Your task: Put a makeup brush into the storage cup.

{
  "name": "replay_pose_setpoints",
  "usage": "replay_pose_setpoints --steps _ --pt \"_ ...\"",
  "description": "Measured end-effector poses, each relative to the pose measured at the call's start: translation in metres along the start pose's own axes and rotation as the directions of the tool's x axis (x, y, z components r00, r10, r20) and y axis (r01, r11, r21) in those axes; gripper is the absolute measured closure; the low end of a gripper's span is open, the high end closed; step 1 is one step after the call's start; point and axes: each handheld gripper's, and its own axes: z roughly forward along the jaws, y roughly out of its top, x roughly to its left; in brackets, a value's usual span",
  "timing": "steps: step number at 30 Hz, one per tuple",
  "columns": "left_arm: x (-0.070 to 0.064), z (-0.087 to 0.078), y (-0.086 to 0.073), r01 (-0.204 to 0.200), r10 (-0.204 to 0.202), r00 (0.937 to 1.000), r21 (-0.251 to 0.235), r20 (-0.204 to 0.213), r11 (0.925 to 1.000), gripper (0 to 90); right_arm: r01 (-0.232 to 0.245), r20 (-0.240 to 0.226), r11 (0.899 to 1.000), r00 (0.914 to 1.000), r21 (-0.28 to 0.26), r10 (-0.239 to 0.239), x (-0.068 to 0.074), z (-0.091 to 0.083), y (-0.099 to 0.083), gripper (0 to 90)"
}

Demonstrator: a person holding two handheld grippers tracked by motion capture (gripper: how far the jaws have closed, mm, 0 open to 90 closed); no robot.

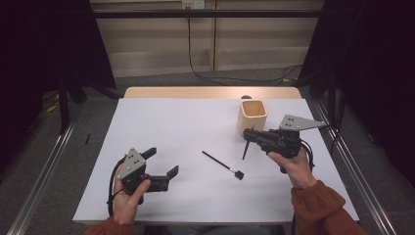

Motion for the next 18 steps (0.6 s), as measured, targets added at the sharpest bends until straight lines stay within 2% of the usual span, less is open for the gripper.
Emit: replay_pose_setpoints --steps 2,5,10,13,18 --pt "0.003 -0.005 -0.002 -0.001 0.001 1.0 0.005 0.0 1.0 2.4 0.008 0.007 1.0 0.9999 -0.008 -0.008 -0.001 -0.002 0.002 83.8" --pt "0.007 -0.011 -0.006 0.027 -0.027 0.9995 -0.013 -0.014 0.9996 2.1 0.002 0.021 1.0 0.9998 -0.013 -0.002 -0.006 -0.006 0.005 83.8" --pt "0.004 -0.014 -0.009 0.002 -0.002 1.0 0.002 -0.007 1.0 2.3 0.0 0.044 1.0 0.999 -0.027 0.001 -0.015 -0.009 0.015 83.8" --pt "0.004 -0.017 -0.008 0.01 -0.01 0.9999 -0.015 -0.008 0.9998 2.5 0.001 0.058 0.999 0.9983 -0.036 0.001 -0.02 -0.011 0.021 83.8" --pt "0.007 -0.022 -0.011 0.015 -0.015 0.9997 -0.006 -0.018 0.9999 2.3 0.002 0.089 0.999 0.996 -0.038 0.002 -0.03 -0.012 0.032 83.9"
